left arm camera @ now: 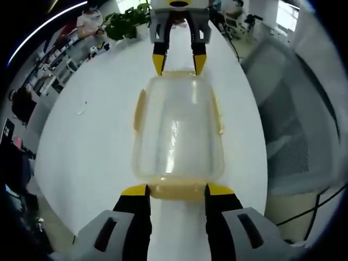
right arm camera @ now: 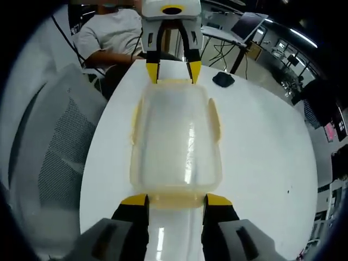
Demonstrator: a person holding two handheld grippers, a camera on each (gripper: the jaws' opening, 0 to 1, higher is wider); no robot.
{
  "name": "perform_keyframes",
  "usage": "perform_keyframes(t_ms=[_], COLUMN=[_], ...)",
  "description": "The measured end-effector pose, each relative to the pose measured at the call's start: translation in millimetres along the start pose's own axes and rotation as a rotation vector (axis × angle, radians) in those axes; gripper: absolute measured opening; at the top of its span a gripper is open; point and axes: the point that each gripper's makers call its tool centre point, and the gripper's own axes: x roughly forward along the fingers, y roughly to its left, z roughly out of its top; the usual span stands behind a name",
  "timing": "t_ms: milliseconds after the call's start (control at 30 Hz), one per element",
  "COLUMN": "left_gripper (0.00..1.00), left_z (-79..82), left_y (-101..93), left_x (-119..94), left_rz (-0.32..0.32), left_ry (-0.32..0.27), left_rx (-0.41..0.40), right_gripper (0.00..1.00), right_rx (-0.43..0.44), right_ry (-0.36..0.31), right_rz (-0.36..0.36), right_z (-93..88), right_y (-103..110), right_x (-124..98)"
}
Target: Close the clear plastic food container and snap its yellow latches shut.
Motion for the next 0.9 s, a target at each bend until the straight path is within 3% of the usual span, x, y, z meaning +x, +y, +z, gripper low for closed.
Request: perform_keyframes(t_ms=[900], left_gripper=[0.36], left_z=[55.8], left_y=[-14.5], left_x=[19.7], left_rz=[-0.002], left_ry=[-0.007], left_rx=[0.010], right_gripper=[0.35], right_rx=[0.012], right_ry=[-0.006], right_rz=[-0.003], right_z=[-52.4], right_y=[14.0], right_x=[-27.8])
